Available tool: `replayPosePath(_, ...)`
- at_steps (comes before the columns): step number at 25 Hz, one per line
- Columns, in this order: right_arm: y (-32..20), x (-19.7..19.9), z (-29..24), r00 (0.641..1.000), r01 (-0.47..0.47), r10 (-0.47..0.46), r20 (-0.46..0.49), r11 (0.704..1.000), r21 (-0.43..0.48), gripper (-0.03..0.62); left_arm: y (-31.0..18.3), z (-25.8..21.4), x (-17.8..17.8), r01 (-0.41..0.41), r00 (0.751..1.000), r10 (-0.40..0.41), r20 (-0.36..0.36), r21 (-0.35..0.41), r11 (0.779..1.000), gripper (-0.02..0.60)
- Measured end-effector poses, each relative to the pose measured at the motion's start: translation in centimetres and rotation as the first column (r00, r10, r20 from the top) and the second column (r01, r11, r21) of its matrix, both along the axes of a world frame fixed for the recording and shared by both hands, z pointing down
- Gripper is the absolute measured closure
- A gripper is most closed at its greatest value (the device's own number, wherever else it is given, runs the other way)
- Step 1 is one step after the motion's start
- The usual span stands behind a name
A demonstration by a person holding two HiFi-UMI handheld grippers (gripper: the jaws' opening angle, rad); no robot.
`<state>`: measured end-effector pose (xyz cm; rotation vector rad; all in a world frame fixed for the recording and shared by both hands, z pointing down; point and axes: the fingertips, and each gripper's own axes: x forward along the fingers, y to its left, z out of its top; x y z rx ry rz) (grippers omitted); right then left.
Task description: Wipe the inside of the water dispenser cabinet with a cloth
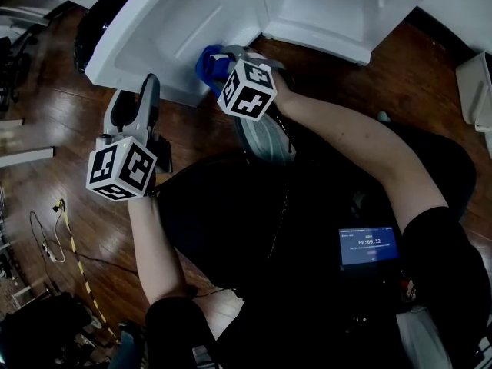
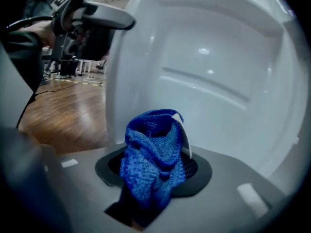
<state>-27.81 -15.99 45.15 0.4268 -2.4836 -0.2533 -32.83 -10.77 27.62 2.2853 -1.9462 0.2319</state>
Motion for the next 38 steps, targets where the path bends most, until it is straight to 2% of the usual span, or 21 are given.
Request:
replayPosePath(3,3.9,-3.6,1.0,0.988,0.146,-0.146,-0.052,0.989,0.004,0.399,0.0,0.3,-0.6,0.009,1.0,-0.009,0.006,-0.001,1.0,0.39)
replayPosePath(6,4.4,-4.0,1.0,0.984,0.162,-0.162,-0.074,0.987,-0.006,0.399,0.0,0.4,-0.5,0.015,1.0,-0.015,0.008,-0.004,1.0,0.39)
replayPosePath(8,2.6,-2.5,1.2,0.994,0.079,-0.084,-0.063,0.995,-0.066,0.402,-0.1,0.3,-0.3,0.009,1.0,-0.009,0.007,-0.003,1.0,0.391)
replayPosePath(10,-1.3,0.4,1.2,0.997,-0.074,0.07,-0.039,0.992,-0.103,0.403,-0.4,0.2,-0.3,0.005,1.0,-0.005,0.004,0.001,1.0,0.391)
replayPosePath(11,-3.6,2.3,1.1,0.987,-0.159,0.157,-0.026,0.981,-0.114,0.404,-0.5,0.3,-0.3,0.004,1.0,-0.004,0.003,0.003,1.0,0.39)
replayPosePath(13,-7.1,6.1,1.1,0.954,-0.297,0.3,-0.007,0.941,-0.163,0.405,-0.5,0.5,-0.6,0.004,1.0,-0.004,0.001,0.003,1.0,0.39)
replayPosePath(16,-8.7,9.7,1.8,0.917,-0.382,0.399,-0.002,0.874,-0.299,0.413,0.6,0.9,-1.0,0.018,1.0,-0.018,0.001,-0.01,1.0,0.39)
replayPosePath(17,-9.2,10.7,1.6,0.902,-0.408,0.431,0.008,0.86,-0.306,0.414,0.7,0.9,-1.0,0.019,1.0,-0.019,0.002,-0.011,1.0,0.39)
replayPosePath(18,-10.0,11.9,0.8,0.882,-0.444,0.471,0.034,0.852,-0.276,0.416,0.6,0.8,-0.9,0.018,1.0,-0.018,0.003,-0.01,1.0,0.39)
replayPosePath(20,-12.0,14.3,-2.2,0.829,-0.526,0.545,0.128,0.836,-0.154,0.416,0.3,0.7,-0.6,0.013,1.0,-0.013,0.006,-0.007,1.0,0.39)
replayPosePath(21,-12.7,15.0,-3.5,0.814,-0.548,0.557,0.165,0.83,-0.101,0.416,0.2,0.6,-0.5,0.011,1.0,-0.011,0.007,-0.005,1.0,0.39)
replayPosePath(23,-12.9,14.8,-4.0,0.828,-0.535,0.538,0.16,0.843,-0.064,0.416,0.2,0.6,-0.6,0.011,1.0,-0.011,0.009,-0.005,1.0,0.39)
replayPosePath(26,-11.4,13.5,0.3,0.876,-0.479,0.482,0.031,0.875,-0.071,0.414,0.3,0.7,-0.6,0.015,1.0,-0.015,0.009,-0.009,1.0,0.39)
replayPosePath(28,-10.9,13.4,3.0,0.884,-0.467,0.466,-0.025,0.882,-0.072,0.414,0.3,0.8,-0.5,0.013,1.0,-0.013,0.009,-0.008,1.0,0.39)
replayPosePath(29,-11.0,13.4,3.2,0.883,-0.47,0.469,-0.023,0.88,-0.068,0.414,0.2,0.8,-0.4,0.011,1.0,-0.011,0.009,-0.008,1.0,0.39)
replayPosePath(31,-11.9,13.6,1.2,0.873,-0.484,0.486,0.03,0.873,-0.056,0.414,0.1,0.8,-0.3,0.007,1.0,-0.007,0.009,-0.006,1.0,0.39)
replayPosePath(34,-13.1,13.9,-5.3,0.85,-0.502,0.5,0.166,0.864,-0.036,0.414,0.1,0.7,-0.4,0.008,1.0,-0.008,0.009,-0.005,1.0,0.39)
replayPosePath(38,-13.1,14.4,-14.0,0.805,-0.508,0.474,0.355,0.862,0.0,0.414,0.1,0.7,-0.4,0.006,1.0,-0.006,0.009,-0.006,1.0,0.39)
